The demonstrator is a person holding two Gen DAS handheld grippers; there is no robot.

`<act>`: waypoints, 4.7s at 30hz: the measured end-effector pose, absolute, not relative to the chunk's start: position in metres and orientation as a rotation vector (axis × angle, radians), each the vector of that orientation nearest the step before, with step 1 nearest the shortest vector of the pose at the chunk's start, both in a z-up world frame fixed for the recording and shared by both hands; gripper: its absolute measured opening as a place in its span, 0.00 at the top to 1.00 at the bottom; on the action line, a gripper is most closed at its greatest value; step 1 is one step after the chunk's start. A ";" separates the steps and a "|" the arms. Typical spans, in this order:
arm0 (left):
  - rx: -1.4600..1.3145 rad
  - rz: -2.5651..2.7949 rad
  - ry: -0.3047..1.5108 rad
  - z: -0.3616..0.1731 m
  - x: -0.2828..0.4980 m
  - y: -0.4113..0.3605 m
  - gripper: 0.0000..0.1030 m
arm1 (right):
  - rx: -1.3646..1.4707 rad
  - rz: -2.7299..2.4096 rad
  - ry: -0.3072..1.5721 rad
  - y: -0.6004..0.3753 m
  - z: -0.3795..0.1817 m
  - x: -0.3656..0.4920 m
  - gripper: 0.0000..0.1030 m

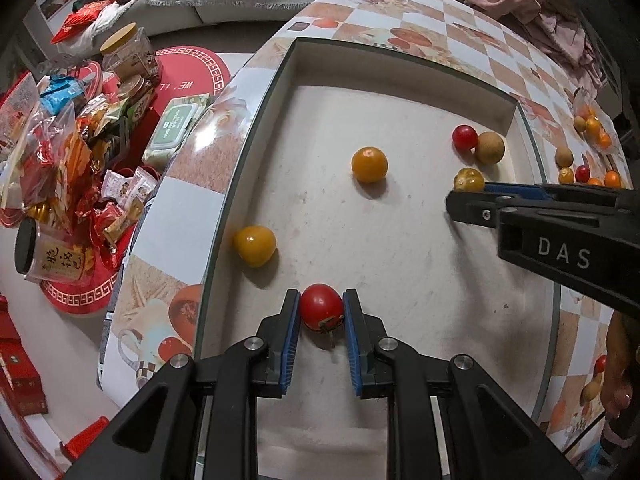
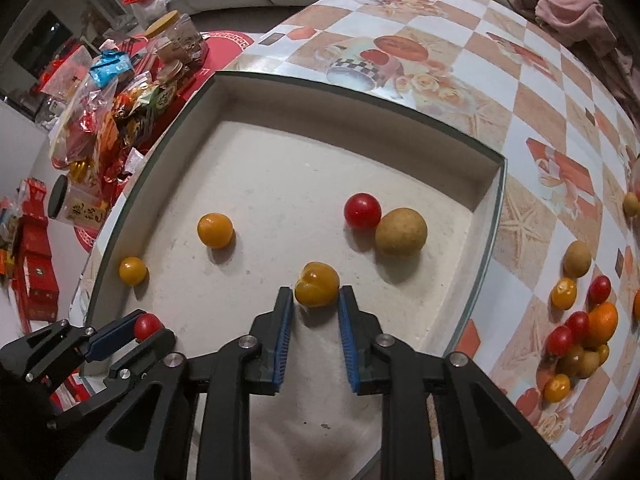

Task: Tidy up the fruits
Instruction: 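Carry both held cherry tomatoes over the white tray, then open the left tool to drop the red tomato while the right tool releases its yellow tomato, then move both open tools back toward the fruit pile, then grasp a red cherry tomato with the right tool while the left tool grasps a yellow one, then carry both held cherry tomatoes over the white tray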

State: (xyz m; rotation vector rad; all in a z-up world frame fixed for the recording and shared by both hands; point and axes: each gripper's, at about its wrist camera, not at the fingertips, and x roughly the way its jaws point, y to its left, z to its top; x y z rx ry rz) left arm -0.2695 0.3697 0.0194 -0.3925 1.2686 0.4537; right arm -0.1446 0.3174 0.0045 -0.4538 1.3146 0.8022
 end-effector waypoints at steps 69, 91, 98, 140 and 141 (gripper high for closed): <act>-0.153 0.035 1.333 0.032 -0.119 0.178 0.27 | -0.061 0.282 1.381 0.006 0.031 -0.176 0.20; -0.142 0.078 1.335 0.011 -0.086 0.146 0.46 | -0.121 0.301 1.389 0.020 0.011 -0.187 0.59; -0.147 0.072 1.301 0.015 -0.086 0.146 0.75 | -0.131 0.303 1.388 0.028 0.008 -0.189 0.78; -0.185 0.057 1.277 0.020 -0.091 0.149 0.78 | 0.026 0.279 1.398 -0.018 0.027 -0.159 0.78; -0.189 0.053 1.273 0.021 -0.092 0.150 0.78 | 0.026 0.279 1.397 -0.018 0.027 -0.158 0.78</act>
